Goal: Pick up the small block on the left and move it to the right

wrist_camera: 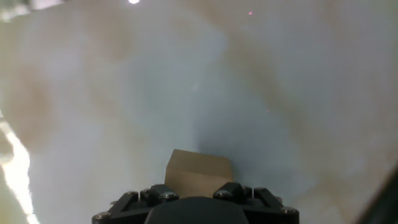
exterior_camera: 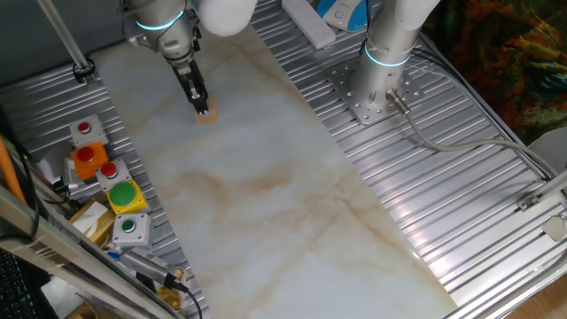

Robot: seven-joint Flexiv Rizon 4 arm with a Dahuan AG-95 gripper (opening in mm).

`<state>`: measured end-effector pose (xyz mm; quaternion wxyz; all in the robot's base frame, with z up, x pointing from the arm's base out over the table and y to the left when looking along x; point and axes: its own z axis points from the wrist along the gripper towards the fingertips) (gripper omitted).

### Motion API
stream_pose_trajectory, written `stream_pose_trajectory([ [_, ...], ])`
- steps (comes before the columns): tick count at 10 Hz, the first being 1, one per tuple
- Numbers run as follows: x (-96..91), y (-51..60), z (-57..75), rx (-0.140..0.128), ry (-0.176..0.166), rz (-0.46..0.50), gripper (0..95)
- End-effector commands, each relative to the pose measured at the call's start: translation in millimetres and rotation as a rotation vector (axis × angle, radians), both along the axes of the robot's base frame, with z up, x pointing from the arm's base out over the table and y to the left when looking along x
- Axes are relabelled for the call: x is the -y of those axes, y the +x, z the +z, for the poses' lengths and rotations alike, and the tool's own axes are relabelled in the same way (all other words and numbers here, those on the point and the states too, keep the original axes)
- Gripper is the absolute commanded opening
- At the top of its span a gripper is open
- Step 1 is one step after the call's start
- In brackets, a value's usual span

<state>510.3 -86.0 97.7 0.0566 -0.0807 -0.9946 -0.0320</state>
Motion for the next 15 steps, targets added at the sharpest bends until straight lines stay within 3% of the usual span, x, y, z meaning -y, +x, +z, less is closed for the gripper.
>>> stream_pose_trajectory([
  [1,-65.4,6.7,20.7,0.000,0.028,0.052,0.0],
  [3,-143.7,6.7,18.9,-0.003,0.056,0.115,0.0],
  [4,-167.3,5.5,12.9,-0.003,0.059,0.169,0.0],
  [6,-196.7,2.1,5.3,0.003,0.064,0.207,0.0],
  [9,-219.7,-0.6,6.3,0.010,0.067,0.254,0.0],
  [12,-244.7,11.4,7.8,0.008,0.059,0.255,0.0],
  [15,-246.0,19.3,-5.6,0.016,0.061,0.242,0.0],
])
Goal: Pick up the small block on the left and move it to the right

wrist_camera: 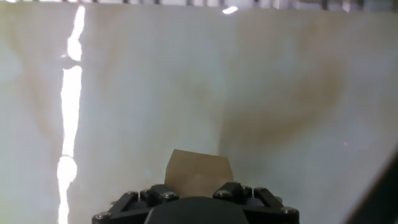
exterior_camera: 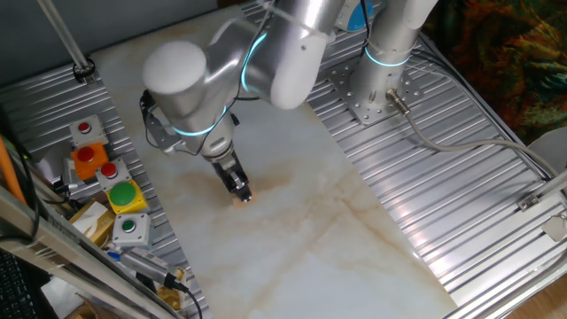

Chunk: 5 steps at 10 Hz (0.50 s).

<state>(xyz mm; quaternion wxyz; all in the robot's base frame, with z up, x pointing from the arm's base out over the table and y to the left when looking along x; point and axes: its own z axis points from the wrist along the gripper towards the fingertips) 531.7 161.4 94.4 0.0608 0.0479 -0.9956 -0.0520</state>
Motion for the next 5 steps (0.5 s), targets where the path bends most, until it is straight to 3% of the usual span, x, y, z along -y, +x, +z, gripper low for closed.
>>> stream_pose_trajectory([
  [1,2.0,-0.1,-8.5,0.019,0.005,-0.002,38.0],
  [3,2.5,1.7,-14.4,0.021,0.006,-0.006,76.0],
  [5,3.5,5.1,-27.8,0.022,0.002,-0.011,76.0],
])
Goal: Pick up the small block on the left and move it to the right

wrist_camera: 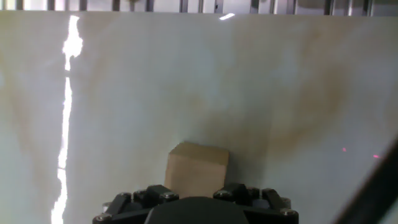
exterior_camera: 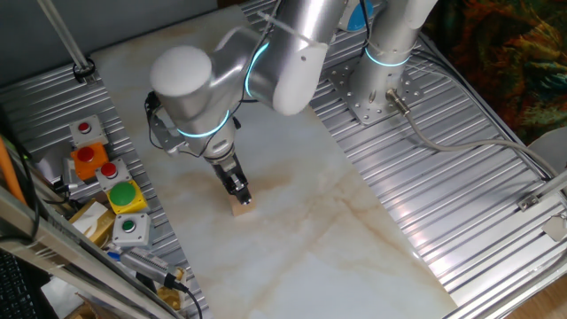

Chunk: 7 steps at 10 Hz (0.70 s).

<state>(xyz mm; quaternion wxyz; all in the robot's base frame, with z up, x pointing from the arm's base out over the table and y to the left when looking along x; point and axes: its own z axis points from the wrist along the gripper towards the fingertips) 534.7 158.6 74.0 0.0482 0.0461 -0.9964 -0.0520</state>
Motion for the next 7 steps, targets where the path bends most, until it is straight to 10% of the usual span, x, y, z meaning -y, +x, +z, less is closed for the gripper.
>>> stream_pose_trajectory([
  [1,0.7,2.8,-9.3,-0.001,0.004,-0.008,95.0],
  [4,0.2,0.8,1.5,-0.005,-0.003,-0.009,95.0],
  [7,16.7,0.4,21.6,-0.021,-0.092,0.014,57.0],
])
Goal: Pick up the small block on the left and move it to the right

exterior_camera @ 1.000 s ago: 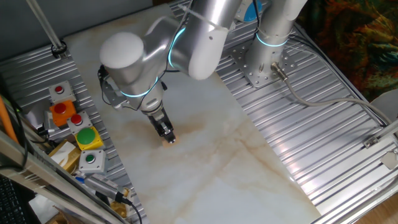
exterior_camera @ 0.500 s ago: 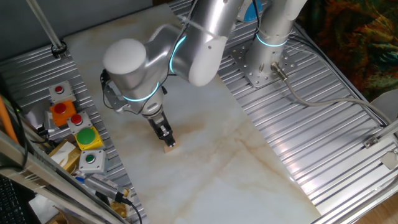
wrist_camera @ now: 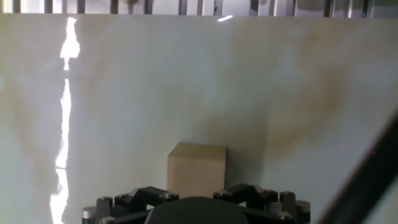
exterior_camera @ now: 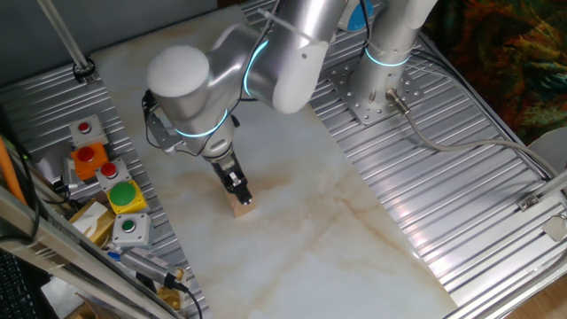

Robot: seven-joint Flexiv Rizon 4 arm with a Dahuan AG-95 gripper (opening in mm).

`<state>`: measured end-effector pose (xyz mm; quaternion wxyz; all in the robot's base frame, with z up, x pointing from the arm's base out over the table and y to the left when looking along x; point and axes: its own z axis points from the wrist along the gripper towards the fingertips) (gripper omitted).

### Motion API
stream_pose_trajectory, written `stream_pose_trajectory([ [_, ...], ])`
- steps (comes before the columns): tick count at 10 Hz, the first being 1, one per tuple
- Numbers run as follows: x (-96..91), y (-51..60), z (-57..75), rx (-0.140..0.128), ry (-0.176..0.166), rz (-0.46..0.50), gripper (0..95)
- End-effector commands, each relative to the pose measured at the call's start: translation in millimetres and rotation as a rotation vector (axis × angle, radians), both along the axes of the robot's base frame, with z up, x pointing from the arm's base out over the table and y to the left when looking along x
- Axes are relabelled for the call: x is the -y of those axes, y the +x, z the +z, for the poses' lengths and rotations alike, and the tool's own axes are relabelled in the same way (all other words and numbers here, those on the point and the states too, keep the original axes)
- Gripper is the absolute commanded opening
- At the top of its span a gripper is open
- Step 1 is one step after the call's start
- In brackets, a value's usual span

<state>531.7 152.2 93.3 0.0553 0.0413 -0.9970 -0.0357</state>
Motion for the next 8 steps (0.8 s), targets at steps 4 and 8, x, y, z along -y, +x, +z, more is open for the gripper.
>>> stream_pose_trajectory([
  [4,88.3,7.2,47.6,-0.011,-0.059,0.061,0.0],
  [8,121.7,4.3,63.7,-0.017,-0.055,0.068,0.0],
])
